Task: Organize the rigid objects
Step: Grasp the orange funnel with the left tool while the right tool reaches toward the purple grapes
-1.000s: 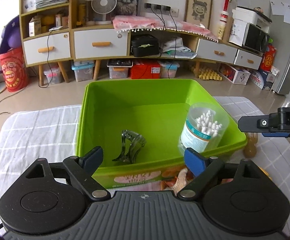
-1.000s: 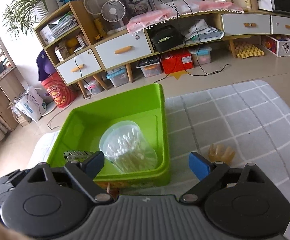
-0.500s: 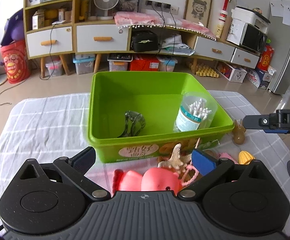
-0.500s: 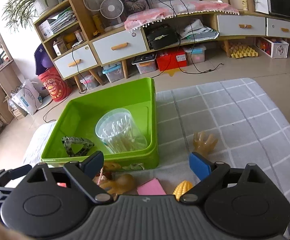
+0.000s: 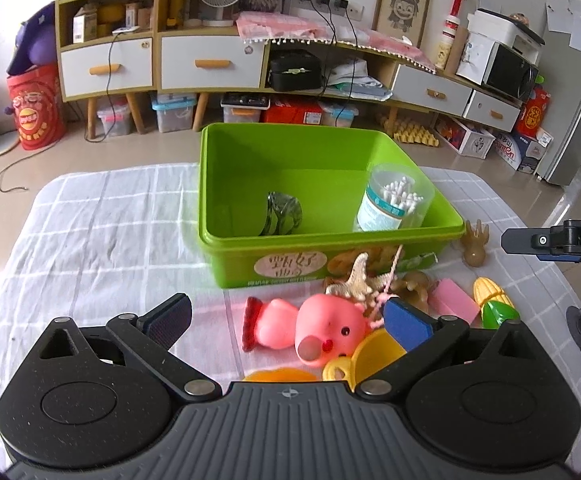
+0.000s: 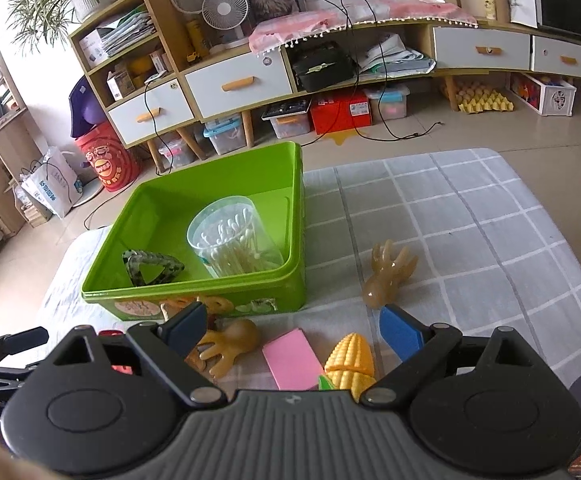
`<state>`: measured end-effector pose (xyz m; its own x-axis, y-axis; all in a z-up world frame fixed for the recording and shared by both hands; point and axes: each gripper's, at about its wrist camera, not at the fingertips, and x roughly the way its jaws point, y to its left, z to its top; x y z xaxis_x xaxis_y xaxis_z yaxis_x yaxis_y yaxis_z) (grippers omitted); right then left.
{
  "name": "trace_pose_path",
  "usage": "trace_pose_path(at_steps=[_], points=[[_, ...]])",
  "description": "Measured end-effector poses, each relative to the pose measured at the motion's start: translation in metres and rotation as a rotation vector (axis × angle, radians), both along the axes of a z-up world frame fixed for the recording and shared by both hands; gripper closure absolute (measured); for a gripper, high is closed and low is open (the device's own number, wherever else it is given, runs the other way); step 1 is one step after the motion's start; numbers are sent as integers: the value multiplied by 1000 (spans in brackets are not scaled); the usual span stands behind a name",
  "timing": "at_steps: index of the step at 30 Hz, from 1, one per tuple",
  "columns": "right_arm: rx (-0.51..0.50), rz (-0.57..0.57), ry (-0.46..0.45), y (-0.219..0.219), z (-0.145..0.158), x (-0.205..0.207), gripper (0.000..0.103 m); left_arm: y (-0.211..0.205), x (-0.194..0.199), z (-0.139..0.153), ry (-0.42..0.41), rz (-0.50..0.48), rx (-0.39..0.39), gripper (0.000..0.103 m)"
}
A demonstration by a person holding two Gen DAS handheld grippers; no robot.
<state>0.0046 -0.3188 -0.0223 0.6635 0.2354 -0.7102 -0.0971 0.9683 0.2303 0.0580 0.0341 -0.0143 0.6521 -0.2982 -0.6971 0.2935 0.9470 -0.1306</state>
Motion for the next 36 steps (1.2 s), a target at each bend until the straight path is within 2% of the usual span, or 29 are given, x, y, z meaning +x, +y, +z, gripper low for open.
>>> trace_pose_path(at_steps=[12, 24, 36], points=[[-45, 27, 41, -7, -1, -14, 29, 14, -12, -6, 52, -6, 5, 2], [-70, 87, 224, 3, -14, -29, 29, 17, -25, -18, 102, -72, 57, 2], [-63, 104, 349, 9, -30, -30, 29, 8, -30, -31, 176, -172, 117, 2]])
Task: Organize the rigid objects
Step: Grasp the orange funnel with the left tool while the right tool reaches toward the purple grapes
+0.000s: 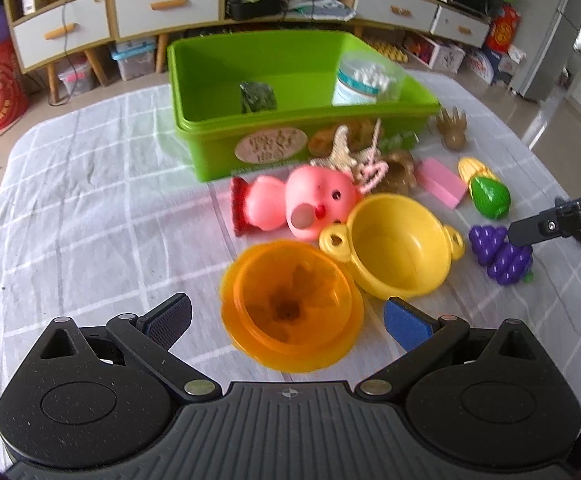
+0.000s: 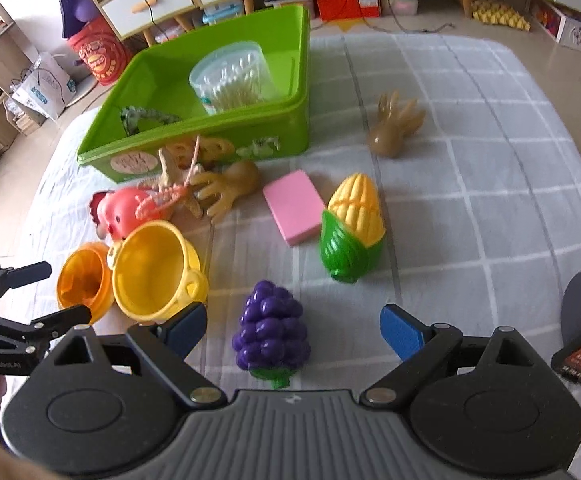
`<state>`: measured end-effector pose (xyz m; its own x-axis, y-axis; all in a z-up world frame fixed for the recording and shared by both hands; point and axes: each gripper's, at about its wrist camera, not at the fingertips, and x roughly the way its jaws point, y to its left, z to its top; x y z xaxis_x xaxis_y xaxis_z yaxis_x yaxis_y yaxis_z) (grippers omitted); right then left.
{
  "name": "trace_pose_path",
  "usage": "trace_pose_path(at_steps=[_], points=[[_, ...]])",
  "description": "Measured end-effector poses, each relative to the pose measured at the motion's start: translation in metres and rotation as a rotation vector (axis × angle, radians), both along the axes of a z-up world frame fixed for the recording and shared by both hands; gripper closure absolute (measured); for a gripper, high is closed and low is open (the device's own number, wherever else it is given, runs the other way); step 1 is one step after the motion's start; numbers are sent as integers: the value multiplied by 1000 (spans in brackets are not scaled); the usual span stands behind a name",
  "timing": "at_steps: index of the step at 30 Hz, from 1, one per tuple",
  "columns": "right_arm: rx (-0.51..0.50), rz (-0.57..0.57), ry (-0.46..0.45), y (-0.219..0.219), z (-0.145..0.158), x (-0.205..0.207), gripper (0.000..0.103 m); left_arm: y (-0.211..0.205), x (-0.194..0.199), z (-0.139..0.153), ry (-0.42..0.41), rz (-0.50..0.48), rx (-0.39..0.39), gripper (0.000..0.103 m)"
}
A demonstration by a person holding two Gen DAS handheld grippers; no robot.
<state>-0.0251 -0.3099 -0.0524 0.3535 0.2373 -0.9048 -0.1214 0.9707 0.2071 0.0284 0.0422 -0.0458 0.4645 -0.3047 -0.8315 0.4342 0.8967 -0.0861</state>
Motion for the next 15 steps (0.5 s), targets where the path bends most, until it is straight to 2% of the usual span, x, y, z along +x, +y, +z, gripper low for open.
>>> trace_pose_path(at_steps=[6, 15], points=[[31, 28, 110, 5, -19, 2, 29, -8, -1, -9, 40, -42, 48, 2], [-21, 65, 128, 18, -31, 1, 29, -16, 0, -16, 38, -56, 92, 2]])
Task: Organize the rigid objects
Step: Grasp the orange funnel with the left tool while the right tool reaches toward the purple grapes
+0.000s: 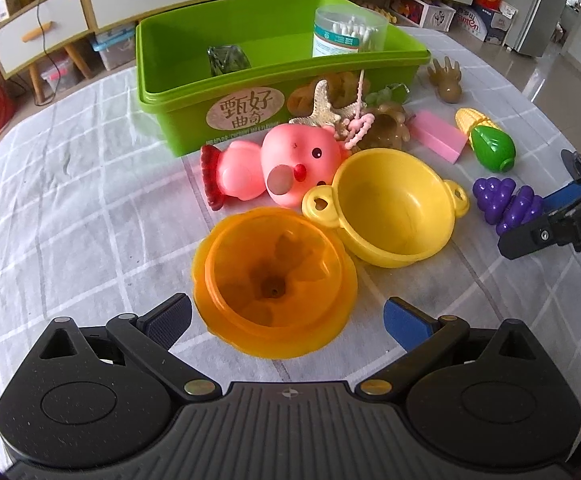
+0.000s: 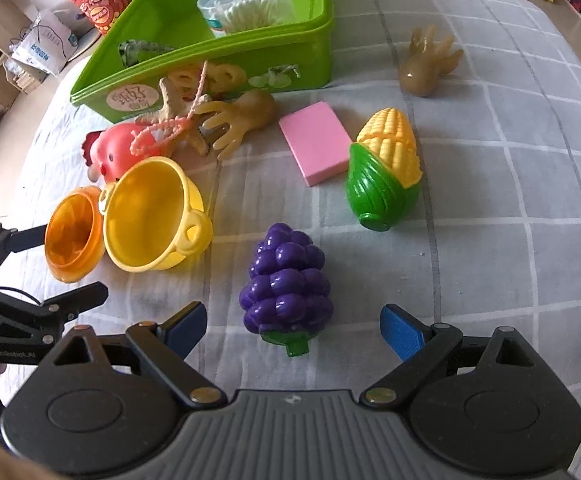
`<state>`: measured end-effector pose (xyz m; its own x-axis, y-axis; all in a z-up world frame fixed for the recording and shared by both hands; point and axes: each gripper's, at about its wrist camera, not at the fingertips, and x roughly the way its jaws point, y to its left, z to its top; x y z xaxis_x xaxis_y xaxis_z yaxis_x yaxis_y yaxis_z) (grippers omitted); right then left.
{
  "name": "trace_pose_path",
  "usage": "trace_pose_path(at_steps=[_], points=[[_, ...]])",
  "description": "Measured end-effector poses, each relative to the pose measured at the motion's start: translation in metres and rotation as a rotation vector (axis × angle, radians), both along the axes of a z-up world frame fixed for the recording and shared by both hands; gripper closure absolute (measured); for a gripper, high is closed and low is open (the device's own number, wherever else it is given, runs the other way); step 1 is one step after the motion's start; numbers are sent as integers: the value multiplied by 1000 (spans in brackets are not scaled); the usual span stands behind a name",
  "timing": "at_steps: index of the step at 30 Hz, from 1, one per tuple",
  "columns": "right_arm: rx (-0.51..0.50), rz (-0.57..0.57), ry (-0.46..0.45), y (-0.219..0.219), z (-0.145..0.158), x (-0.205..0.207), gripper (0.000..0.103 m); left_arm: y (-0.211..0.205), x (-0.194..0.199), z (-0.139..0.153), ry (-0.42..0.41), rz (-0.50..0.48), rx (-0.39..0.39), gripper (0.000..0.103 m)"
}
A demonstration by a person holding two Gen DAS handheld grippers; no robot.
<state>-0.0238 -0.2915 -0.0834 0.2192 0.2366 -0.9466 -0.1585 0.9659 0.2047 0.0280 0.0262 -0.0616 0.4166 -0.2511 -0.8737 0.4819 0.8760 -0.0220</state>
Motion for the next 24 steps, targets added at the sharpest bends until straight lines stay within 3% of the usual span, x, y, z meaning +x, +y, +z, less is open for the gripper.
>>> trace_pose_path(at_steps=[10, 15, 24], points=[[-14, 0, -9, 1, -1, 0, 29, 2, 2, 0, -19, 24, -5, 6], [-18, -7, -20, 1, 0, 0, 31, 1, 3, 2, -17, 18, -12, 19], [-37, 6, -36, 8, -1, -2, 55, 1, 3, 6, -37, 28, 5, 20]])
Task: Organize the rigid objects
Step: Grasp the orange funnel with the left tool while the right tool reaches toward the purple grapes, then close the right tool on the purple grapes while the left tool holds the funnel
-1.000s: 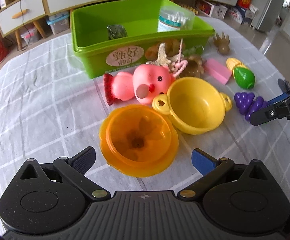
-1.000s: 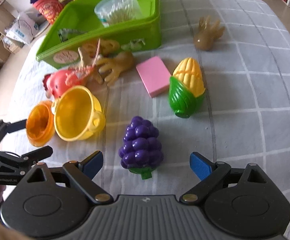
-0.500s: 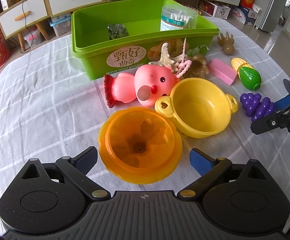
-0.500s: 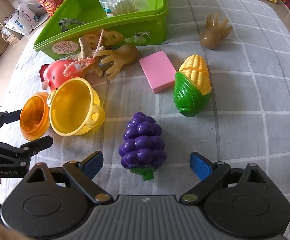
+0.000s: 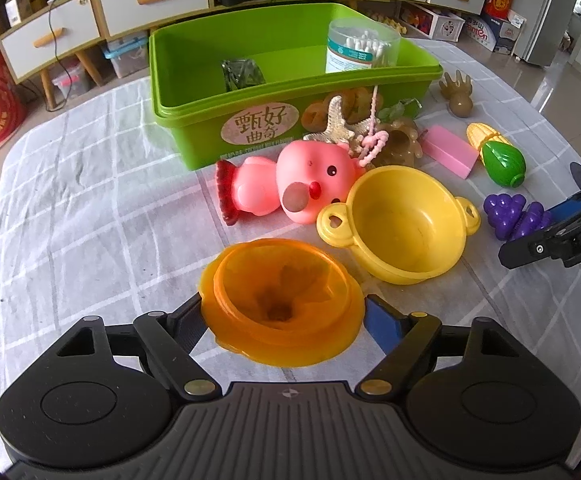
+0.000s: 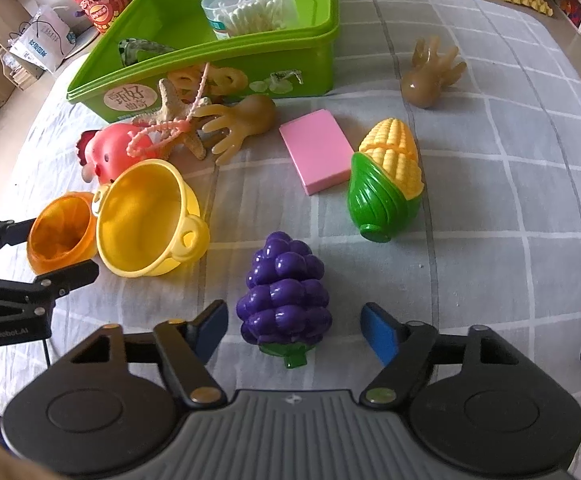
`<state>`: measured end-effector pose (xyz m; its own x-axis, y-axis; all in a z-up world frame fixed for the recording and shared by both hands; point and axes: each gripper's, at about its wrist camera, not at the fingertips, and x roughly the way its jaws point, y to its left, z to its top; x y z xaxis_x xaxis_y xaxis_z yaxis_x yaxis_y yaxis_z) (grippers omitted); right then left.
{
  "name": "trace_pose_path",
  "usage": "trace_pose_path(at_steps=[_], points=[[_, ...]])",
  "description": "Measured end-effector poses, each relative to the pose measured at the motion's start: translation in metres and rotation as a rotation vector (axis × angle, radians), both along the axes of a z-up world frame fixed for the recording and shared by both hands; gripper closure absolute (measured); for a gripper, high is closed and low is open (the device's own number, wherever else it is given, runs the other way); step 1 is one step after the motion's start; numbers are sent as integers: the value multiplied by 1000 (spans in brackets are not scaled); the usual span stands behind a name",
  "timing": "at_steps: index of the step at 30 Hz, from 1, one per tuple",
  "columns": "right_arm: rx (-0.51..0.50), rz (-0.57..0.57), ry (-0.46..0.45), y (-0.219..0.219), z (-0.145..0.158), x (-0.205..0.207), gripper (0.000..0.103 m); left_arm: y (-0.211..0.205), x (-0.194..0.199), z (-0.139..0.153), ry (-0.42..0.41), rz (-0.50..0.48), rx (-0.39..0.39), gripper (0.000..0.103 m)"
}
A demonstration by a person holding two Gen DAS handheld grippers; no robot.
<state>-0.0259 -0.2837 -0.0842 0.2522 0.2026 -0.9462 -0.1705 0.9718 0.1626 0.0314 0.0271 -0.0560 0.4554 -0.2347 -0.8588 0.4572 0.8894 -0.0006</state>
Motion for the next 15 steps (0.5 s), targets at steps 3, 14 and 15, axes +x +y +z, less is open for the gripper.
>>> trace_pose_path(at_steps=[3, 14, 15], points=[[5, -2, -12, 0, 2, -1, 66, 2, 1, 4, -9, 10, -6, 20], [38, -9, -54, 1, 8, -2, 78, 8, 4, 18, -26, 37, -43, 20], [41, -10, -59, 1, 9, -2, 78, 8, 4, 19, -28, 38, -48, 20]])
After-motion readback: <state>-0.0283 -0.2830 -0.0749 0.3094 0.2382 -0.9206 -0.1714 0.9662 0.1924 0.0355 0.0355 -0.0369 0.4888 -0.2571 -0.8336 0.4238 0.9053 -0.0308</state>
